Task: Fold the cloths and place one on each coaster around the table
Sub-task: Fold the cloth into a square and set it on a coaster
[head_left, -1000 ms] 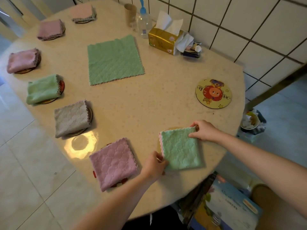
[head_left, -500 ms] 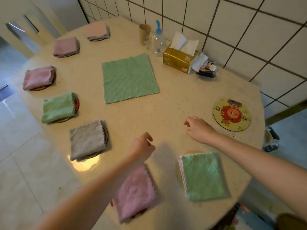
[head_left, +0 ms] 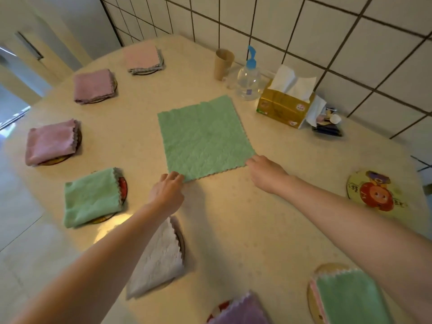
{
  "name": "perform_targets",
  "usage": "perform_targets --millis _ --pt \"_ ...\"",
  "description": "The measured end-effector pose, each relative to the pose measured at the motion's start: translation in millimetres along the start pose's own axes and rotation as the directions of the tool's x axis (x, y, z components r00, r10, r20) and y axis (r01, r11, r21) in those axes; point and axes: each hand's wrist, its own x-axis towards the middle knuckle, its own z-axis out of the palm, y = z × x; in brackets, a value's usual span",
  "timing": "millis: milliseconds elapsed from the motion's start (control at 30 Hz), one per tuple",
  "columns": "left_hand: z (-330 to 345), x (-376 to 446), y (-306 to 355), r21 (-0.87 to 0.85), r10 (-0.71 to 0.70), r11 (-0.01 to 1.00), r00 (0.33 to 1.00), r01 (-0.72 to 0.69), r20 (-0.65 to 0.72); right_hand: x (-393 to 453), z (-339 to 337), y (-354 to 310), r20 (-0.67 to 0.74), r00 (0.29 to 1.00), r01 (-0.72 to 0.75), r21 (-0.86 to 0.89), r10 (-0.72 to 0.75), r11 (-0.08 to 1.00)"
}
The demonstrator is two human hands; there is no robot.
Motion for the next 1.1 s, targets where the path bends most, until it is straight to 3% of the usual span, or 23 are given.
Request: perform_targets --millis 167,300,433,567,667,733,867,1100 --pt "10.6 16.6 -17.8 0.137 0.215 0.970 0.973 -0.203 -0.084 20.7 10.3 -7.6 0.045 0.989 0.149 -0.285 -0.142 0.947" --pt "13.9 26.1 -27.2 0.267 0.379 0.905 0.913 -0.332 -0.150 34.8 23.3 -4.5 -0.106 0.954 0.211 -0.427 -0.281 0.879" --pt "11.4 32.1 -29.8 0.355 0.453 0.854 0.879 -0.381 -0.147 49.4 23.8 -4.7 -0.175 0.932 0.205 -0.471 -0.318 0.858" --pt "4.9 35.9 -26.8 0.303 0.373 0.900 0.913 -0.312 -0.168 61.3 20.5 -8.4 -0.254 0.941 0.122 -0.359 -0.222 0.925" --pt "-3.4 41.6 -20.7 0.042 0.178 0.984 0.963 -0.173 -0.204 65.0 12.7 -6.4 -0.310 0.947 0.005 -0.238 -0.081 0.971" --pt "-4.5 43.3 -19.9 -0.066 0.099 0.991 0.971 -0.116 -0.216 62.5 10.5 0.0 -0.293 0.950 0.037 -0.243 -0.110 0.969" --pt "2.0 31.5 -23.4 0.004 0.181 0.983 0.963 -0.184 -0.199 44.3 13.4 19.6 -0.291 0.938 0.102 -0.286 -0.188 0.953" --pt "9.5 -24.1 6.3 -0.095 0.228 0.963 0.951 -0.251 -0.208 -46.4 24.9 51.9 -0.401 0.852 0.206 -0.335 -0.337 0.920"
